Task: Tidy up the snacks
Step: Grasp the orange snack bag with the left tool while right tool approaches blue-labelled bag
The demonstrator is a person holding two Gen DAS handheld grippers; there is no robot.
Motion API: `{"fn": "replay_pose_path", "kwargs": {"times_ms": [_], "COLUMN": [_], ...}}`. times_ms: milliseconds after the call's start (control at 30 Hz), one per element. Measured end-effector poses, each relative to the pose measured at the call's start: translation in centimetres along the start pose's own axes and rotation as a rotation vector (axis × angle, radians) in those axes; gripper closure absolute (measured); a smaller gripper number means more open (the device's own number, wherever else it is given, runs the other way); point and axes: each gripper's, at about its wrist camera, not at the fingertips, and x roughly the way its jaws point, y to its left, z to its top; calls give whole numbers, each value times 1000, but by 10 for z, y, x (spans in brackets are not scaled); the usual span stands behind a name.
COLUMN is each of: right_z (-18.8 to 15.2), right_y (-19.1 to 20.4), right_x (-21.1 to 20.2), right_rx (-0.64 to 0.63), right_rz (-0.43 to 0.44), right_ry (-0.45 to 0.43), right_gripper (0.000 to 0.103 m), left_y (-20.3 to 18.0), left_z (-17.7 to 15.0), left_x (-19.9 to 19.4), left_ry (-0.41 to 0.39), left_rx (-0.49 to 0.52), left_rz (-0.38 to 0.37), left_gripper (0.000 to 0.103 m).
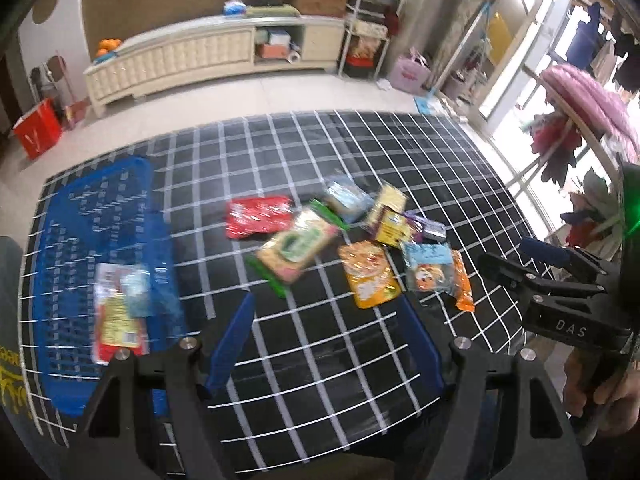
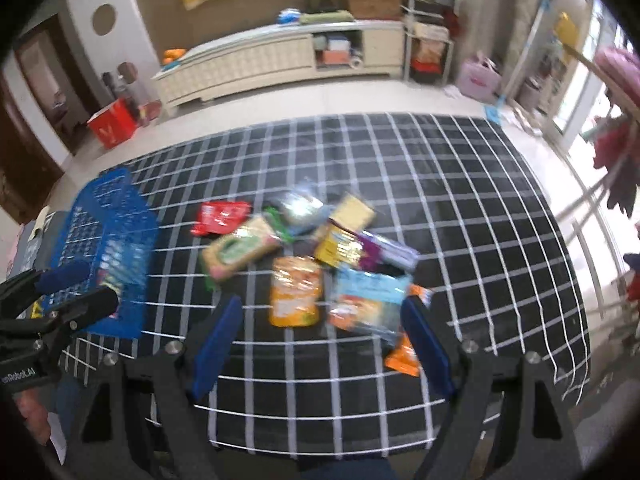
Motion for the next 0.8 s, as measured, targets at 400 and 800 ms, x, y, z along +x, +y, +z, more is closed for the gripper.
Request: {"fn": "replay_pose_path", "kwargs": {"times_ms": [400,800], "right_z": [-19,-24], "right_y": [-74,-106], "right_x": [46,88], "right_rx": [51,117], "right_rz": [-40,0], "right_ry": [76,103], "right_gripper": [18,18], "left_y": [-49,-50], "left_z": [7,19], "left_x": [129,215], "left_ry": [243,321], "left_rx": [-36,-36], "left_rz": [-43,25], "left_gripper": [27,27]}}
